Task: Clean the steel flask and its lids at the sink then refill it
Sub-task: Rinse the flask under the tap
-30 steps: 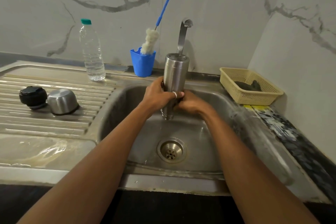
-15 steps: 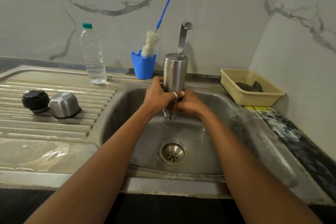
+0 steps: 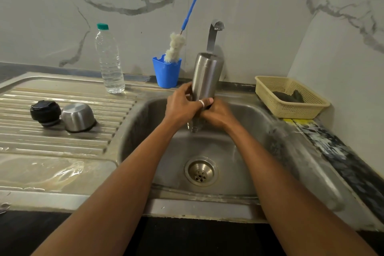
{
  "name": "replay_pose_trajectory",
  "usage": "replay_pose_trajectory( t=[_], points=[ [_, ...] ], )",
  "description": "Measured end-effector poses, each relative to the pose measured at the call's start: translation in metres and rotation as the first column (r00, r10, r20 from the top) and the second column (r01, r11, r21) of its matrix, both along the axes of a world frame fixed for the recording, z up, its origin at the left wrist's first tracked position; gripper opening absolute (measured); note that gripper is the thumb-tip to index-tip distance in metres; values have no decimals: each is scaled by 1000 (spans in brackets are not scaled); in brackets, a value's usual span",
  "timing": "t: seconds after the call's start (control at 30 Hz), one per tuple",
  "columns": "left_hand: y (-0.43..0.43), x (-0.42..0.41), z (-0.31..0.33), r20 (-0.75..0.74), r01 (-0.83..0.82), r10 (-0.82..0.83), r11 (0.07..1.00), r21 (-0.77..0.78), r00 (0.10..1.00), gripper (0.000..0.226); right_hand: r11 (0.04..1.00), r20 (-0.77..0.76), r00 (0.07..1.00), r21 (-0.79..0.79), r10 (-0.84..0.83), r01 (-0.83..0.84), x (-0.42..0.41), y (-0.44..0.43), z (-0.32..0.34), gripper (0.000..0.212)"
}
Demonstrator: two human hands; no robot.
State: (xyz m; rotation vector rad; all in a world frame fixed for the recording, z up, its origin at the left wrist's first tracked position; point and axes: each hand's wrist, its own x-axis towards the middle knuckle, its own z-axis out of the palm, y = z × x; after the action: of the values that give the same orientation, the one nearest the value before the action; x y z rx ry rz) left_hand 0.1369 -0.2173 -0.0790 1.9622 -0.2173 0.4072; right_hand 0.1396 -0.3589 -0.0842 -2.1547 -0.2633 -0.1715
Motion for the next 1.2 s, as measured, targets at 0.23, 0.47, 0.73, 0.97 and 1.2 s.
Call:
replay_pose_trajectory(
  t=[0.23, 0.47, 0.73, 0.97, 1.2],
  points=[
    [-2, -4, 5, 57, -26, 23, 999, 43, 998, 68, 1000, 42, 999, 0, -23, 23, 1, -3, 3, 34],
    [1, -7, 6, 105, -62, 53, 995, 81, 993, 55, 999, 38, 999, -41, -9, 11, 1, -3, 6, 13],
    [3, -11, 5, 95, -69, 58, 990, 120, 994, 54, 997, -2, 1000, -72, 15, -15, -1, -3, 4, 14],
    [6, -14, 5, 47, -105, 100, 989, 102, 994, 66, 989, -37, 999, -140, 38, -43, -4, -1, 7, 16],
    [18, -23, 25, 39, -106, 107, 994, -25, 994, 72, 983, -21, 997, -169, 75, -78, -14, 13, 36, 11]
  ],
)
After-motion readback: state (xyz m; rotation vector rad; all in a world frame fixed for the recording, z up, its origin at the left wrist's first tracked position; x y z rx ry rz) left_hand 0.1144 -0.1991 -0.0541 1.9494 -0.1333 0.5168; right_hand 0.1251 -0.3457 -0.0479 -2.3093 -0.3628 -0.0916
